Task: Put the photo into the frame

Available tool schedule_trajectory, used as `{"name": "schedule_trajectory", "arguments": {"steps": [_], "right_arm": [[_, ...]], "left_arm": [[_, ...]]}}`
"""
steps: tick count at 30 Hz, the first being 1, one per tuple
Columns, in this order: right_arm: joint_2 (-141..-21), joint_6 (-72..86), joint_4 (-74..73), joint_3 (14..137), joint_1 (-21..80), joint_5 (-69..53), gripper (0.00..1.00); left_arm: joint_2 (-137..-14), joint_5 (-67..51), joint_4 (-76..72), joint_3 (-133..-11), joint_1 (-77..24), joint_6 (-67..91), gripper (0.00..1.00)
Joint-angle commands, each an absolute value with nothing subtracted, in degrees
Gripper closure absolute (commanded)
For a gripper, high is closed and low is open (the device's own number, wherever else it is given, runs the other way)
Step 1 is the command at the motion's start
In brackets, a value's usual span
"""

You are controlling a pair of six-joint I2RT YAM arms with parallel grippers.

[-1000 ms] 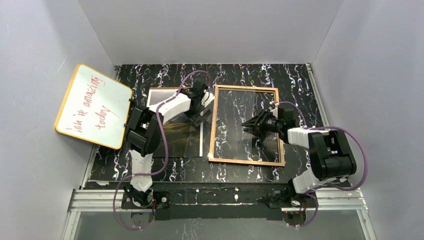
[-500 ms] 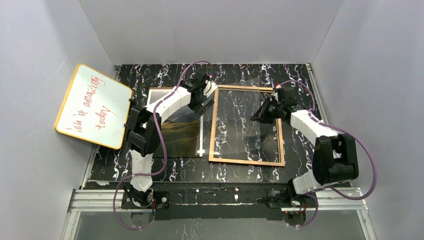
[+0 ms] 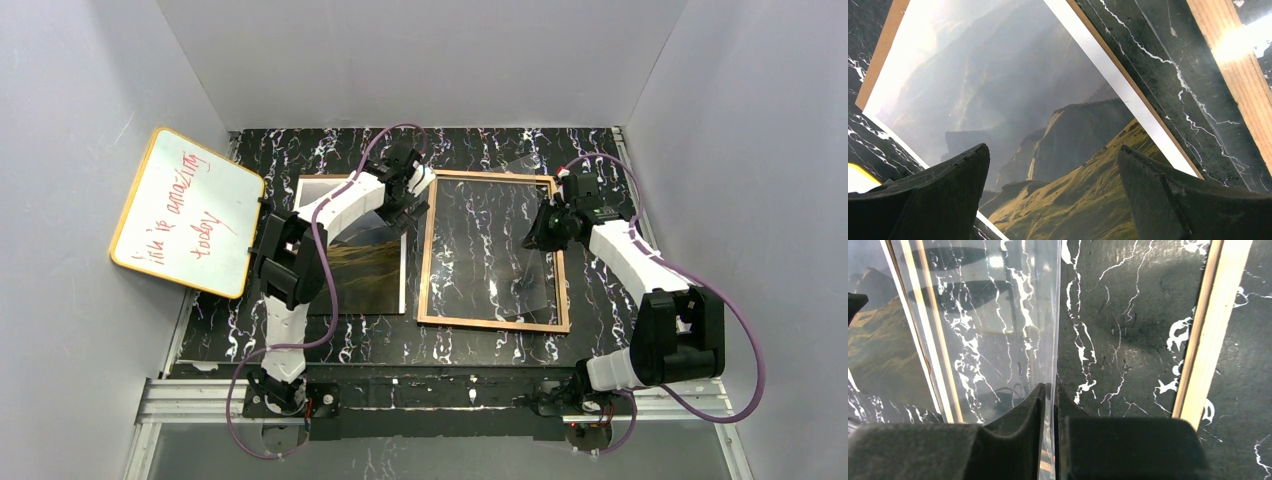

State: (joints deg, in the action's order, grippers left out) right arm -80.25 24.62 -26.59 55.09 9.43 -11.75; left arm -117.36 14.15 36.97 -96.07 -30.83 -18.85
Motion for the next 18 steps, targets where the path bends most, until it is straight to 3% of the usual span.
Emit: {"name": "schedule_trajectory", "arguments": {"steps": [1,18], "right_arm": [[-78.89,21.51,-27.78,57.76,9.1,-6.92,0.82],[-78.79,19.25,-27.17,55.77,5.97,-6.37,0.84]], "left_arm": [[-117.0,12.96,39.19,-97.06,-31.03,-18.06,0.02],[-117.51,11.75,40.03,-98.2,-31.03,-18.09,0.02]]}}
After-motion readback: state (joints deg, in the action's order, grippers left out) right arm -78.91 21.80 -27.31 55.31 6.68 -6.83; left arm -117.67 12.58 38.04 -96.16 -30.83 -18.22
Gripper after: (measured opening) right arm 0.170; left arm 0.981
